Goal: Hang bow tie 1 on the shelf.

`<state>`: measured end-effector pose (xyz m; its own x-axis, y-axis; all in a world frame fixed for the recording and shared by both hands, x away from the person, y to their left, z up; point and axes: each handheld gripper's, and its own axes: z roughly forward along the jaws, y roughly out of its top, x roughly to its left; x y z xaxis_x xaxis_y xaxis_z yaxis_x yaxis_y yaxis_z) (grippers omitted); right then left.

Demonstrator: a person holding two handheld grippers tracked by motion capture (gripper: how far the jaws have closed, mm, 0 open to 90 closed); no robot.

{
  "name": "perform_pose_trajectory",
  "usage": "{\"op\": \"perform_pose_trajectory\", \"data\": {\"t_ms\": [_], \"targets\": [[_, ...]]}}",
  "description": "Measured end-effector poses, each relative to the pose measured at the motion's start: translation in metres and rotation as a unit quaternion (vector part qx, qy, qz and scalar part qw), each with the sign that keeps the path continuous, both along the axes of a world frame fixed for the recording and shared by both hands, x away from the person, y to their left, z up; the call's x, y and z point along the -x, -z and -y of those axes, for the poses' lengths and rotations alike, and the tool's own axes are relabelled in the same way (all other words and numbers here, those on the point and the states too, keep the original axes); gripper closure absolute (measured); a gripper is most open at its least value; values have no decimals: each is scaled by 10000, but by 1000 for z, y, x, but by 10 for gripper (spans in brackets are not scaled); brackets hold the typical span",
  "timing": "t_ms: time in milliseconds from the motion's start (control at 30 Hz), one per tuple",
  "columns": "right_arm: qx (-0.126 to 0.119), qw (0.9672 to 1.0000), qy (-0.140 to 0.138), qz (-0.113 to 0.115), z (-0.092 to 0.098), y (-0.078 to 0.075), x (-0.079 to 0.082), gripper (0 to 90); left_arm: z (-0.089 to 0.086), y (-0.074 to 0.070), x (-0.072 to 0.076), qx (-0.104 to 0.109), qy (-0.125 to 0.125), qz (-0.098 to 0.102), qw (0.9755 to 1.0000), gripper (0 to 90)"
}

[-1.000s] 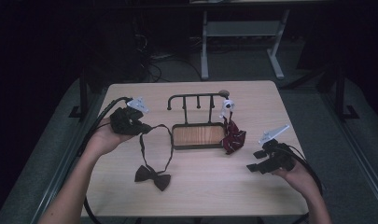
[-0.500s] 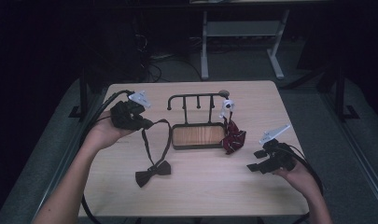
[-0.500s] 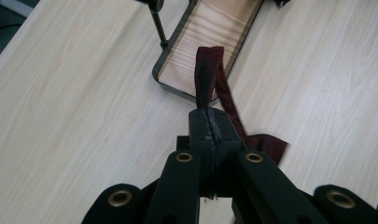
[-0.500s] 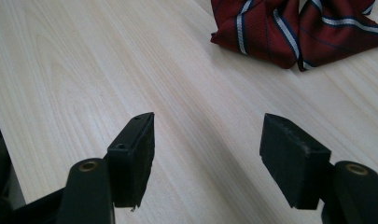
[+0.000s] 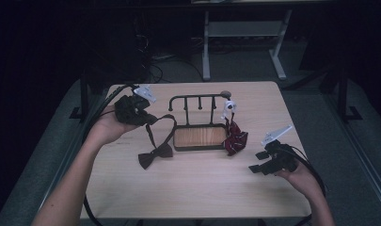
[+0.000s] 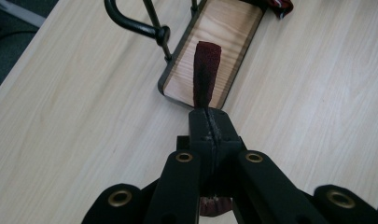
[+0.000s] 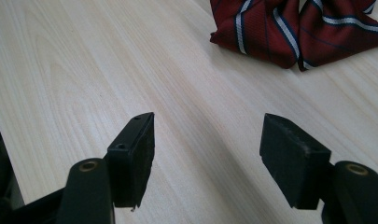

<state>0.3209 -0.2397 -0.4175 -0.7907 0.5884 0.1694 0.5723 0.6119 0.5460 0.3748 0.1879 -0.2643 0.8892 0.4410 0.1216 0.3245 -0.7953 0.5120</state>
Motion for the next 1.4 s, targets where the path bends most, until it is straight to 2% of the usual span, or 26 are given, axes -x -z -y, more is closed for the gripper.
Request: {"op": "perform_pose_trajectory", "data": {"t_ms": [333, 633, 933, 1000, 1400], "targets": [[-25, 10000, -10, -38, 2, 3, -2, 351, 9, -10, -17, -36, -81, 67, 9999, 899], [-36, 10000, -29, -38, 2, 3, -3, 351, 7, -11, -31, -67, -222, -4, 9997, 899], [-39, 10000, -3, -17, 3, 1, -2, 351, 4, -6, -48, -178, -448, -125, 9988, 898], [-25, 10000, -14, -3, 4, 0, -2, 351, 4, -5, -50, -155, -493, -144, 9986, 898], [-32, 10000, 20, 2, 5, -1, -2, 351, 3, 2, -60, -355, -686, -218, 9968, 894]]}}
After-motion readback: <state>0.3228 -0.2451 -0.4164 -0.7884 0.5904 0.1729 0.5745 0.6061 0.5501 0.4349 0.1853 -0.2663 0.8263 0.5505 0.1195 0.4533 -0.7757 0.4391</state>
